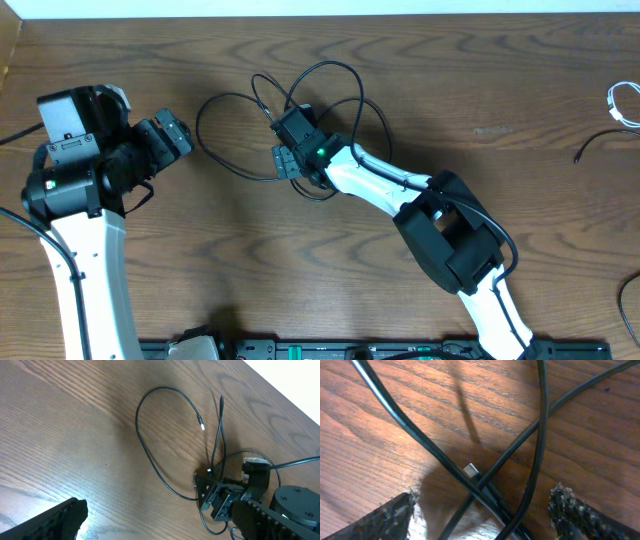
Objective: Untangle cables
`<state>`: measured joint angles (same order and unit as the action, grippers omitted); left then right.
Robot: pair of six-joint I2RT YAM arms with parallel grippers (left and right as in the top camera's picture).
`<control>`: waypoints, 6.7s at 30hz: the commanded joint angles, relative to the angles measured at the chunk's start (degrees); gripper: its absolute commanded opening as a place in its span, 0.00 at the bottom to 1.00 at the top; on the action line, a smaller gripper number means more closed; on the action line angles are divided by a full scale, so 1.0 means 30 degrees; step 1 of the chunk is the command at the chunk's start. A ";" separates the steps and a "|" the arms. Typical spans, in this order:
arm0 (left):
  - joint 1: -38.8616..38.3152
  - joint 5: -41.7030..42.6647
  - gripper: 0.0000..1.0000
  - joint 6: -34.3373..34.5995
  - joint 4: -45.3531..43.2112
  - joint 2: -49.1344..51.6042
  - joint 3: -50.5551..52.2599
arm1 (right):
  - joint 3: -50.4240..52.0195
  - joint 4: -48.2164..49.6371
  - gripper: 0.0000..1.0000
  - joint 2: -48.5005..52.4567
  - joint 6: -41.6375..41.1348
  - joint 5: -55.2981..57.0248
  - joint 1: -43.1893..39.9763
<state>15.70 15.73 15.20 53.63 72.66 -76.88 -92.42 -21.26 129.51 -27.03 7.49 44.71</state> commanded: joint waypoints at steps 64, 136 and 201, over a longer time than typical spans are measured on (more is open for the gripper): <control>0.0080 -0.0124 0.98 0.0044 0.0109 0.0109 -0.0160 | -0.6054 0.2455 0.01 -0.3490 0.5297 -0.0058 -2.3401; 0.0080 -0.0124 0.98 0.0044 0.0109 0.0109 -0.0160 | -0.5952 -2.2870 0.99 -2.3176 0.8976 -0.6353 -2.0189; 0.0080 -0.0124 0.99 0.0044 0.0109 0.0109 -0.0160 | 3.0709 0.5770 0.99 -4.3080 0.9304 -0.4619 -1.5562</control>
<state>15.70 15.75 15.22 53.80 72.66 -76.86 -0.49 -1.72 0.80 0.32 -6.61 -2.72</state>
